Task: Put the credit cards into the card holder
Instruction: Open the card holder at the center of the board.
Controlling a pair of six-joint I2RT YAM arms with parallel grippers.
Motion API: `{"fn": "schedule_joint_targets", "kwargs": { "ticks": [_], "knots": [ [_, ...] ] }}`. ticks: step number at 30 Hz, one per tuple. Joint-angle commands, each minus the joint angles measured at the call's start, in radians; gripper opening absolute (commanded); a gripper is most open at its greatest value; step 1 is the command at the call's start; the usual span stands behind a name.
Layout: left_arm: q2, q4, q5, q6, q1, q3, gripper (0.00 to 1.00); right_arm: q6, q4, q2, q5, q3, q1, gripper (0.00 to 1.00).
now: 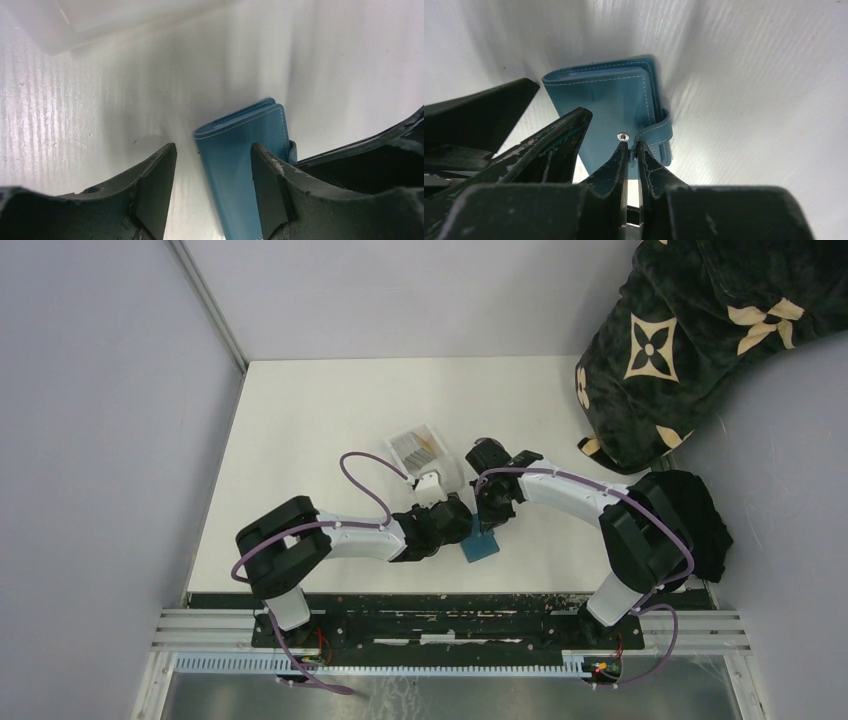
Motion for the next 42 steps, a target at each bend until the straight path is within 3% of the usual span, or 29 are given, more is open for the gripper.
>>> {"fn": "schedule_joint_targets", "kwargs": {
  "ticks": [1, 11, 24, 42],
  "knots": [
    [0.027, -0.051, 0.015, 0.034, -0.011, 0.018, 0.64, 0.033, 0.048, -0.065, -0.065, -0.01, -0.031, 0.02],
    [-0.02, -0.124, -0.026, 0.038, -0.012, 0.029, 0.66, 0.011, 0.019, -0.108, -0.032, -0.022, -0.13, 0.09],
    [0.0, -0.193, -0.002, 0.057, -0.017, 0.062, 0.65, -0.01, 0.003, -0.049, 0.091, -0.025, -0.166, 0.31],
    [0.0, -0.233, 0.004, 0.067, -0.019, 0.05, 0.65, 0.01, 0.025, -0.026, 0.177, -0.067, -0.206, 0.33]
  ]
}}
